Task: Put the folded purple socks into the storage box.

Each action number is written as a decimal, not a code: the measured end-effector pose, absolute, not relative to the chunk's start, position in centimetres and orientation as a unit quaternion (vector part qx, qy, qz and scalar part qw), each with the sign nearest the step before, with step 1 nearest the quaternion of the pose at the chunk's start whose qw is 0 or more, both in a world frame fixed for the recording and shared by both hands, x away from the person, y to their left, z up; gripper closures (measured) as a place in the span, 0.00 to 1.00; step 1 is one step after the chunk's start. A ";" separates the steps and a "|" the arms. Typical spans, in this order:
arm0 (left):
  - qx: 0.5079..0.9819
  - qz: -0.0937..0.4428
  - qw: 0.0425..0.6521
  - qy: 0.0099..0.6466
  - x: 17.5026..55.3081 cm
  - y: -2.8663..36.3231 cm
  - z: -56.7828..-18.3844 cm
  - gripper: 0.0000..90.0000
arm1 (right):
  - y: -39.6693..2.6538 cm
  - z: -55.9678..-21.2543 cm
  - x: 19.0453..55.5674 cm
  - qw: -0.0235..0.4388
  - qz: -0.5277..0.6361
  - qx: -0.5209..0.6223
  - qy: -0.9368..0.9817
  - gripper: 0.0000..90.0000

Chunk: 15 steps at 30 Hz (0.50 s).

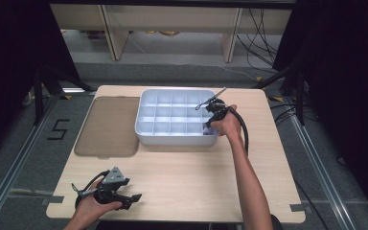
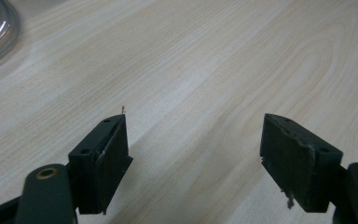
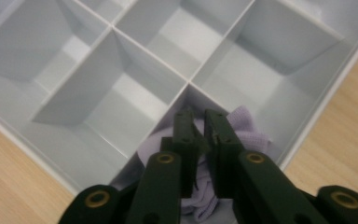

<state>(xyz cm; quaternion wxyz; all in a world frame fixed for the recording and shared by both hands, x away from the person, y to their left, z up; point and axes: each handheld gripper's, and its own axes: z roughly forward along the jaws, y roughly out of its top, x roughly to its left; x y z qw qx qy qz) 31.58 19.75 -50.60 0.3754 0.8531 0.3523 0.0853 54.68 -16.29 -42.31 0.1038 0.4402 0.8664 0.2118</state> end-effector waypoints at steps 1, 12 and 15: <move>0.856 0.084 0.372 0.349 31.6 19.8 -50.5 0.26 | -16.3 -41.9 54.5 0.105 0.219 0.443 0.863 0.90; 0.854 0.088 0.374 0.350 31.7 19.9 -50.5 0.26 | -16.8 -40.2 53.6 0.118 0.263 0.432 0.855 0.84; 0.853 0.088 0.376 0.351 31.7 19.9 -50.5 0.26 | -17.1 -39.7 53.1 0.122 0.274 0.429 0.852 0.83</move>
